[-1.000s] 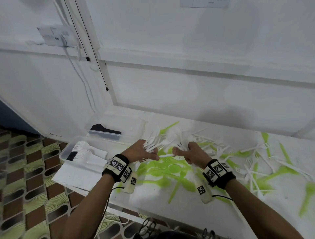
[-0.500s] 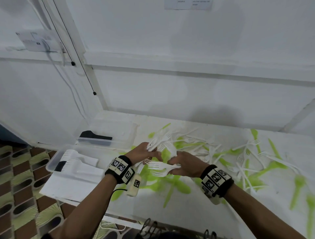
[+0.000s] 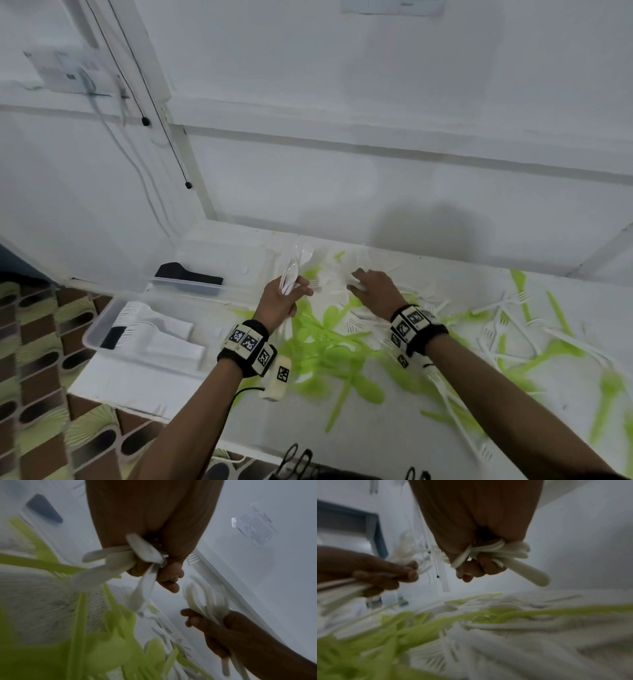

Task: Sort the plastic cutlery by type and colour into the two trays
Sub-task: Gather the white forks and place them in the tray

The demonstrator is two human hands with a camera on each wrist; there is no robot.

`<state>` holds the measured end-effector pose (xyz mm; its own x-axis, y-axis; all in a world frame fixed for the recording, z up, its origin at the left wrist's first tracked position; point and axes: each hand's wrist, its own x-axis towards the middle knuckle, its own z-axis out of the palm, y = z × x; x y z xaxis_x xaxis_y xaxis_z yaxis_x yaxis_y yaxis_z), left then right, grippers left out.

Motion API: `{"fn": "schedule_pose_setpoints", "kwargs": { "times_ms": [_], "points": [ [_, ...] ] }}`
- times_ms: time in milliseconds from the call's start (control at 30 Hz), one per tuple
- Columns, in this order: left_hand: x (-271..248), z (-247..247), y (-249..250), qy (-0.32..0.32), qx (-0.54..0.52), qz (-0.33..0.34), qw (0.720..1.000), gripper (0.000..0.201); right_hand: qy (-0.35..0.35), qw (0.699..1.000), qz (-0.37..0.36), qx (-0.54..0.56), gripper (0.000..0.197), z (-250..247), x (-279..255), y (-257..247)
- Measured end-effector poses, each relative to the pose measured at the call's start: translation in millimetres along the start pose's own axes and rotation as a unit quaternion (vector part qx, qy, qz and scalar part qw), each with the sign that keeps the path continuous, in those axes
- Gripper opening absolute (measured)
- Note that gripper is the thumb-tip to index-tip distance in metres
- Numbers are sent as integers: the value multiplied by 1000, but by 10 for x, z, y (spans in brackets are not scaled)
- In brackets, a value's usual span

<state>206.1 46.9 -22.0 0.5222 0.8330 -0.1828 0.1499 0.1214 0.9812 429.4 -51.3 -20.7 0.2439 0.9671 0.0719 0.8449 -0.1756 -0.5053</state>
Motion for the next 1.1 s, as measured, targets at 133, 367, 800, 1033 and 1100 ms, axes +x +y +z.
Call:
{"fn": "schedule_pose_setpoints", "kwargs": {
  "times_ms": [133,367,800,1033,1100],
  "points": [
    [-103,-86,-97,11,-5,-7,1000,13,-85,994,14,-67,37,179,528,59],
    [-263,-241,-215,13,12,-1,1000,8,-175,968,13,-177,43,385,900,166],
    [83,44,-47,-100,89,-12,991,20,107,946,171,253,18,-51,596,104],
    [512,469,174,-131,297,46,945,4,247,853,226,400,18,-575,99,228],
    [639,621,131,-126,362,45,922,27,261,841,243,407,17,-631,-100,276]
  ]
}}
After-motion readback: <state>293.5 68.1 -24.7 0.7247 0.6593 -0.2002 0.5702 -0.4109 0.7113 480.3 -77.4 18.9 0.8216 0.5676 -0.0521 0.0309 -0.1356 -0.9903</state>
